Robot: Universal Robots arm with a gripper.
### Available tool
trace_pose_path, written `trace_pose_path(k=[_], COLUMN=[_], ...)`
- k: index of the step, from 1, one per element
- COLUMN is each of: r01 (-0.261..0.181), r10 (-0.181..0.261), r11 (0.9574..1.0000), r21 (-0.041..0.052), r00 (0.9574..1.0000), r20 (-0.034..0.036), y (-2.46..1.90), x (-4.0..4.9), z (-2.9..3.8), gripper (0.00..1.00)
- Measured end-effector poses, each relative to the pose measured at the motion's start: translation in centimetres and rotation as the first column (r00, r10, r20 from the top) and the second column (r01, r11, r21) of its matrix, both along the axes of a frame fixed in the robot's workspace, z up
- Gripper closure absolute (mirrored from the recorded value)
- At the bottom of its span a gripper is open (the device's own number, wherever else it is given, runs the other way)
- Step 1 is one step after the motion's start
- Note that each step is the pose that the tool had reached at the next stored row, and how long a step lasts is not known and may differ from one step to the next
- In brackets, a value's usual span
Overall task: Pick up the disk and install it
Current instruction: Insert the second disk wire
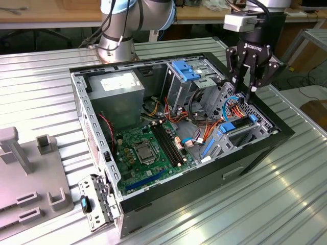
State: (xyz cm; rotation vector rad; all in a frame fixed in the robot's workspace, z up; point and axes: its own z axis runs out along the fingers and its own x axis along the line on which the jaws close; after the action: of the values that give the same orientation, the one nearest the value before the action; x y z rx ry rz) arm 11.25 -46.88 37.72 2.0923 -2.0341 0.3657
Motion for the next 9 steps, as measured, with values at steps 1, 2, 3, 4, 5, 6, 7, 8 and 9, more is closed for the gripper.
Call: trace_pose_path(k=[1,2,3,4,5,6,7,8,9], r01=[0.000,0.000,0.000,0.000,0.000,0.000,0.000,0.000,0.000], r10=[0.000,0.000,0.000,0.000,0.000,0.000,0.000,0.000,0.000], r11=[1.0000,1.0000,1.0000,0.9998,0.9997,0.9995,0.9995,0.9995,0.9995], r21=[-0.0004,-0.0031,-0.0087,-0.0182,-0.0249,-0.0303,-0.0307,-0.0307,-0.0305], r00=[1.0000,1.0000,1.0000,1.0000,1.0000,1.0000,1.0000,1.0000,1.0000], r20=[0.0000,0.0007,0.0018,0.0032,0.0037,0.0043,0.0044,0.0045,0.0048], y=[0.04,0.04,0.04,0.05,0.04,0.04,0.05,0.06,0.09], x=[0.00,0.00,0.00,0.00,0.00,-0.01,-0.02,-0.04,-0.08], z=[-0.18,-0.24,-0.28,-0.33,-0.36,-0.49,-0.52,-0.56,-0.63], gripper=[0.56,0.56,0.56,0.56,0.56,0.56,0.56,0.56,0.56])
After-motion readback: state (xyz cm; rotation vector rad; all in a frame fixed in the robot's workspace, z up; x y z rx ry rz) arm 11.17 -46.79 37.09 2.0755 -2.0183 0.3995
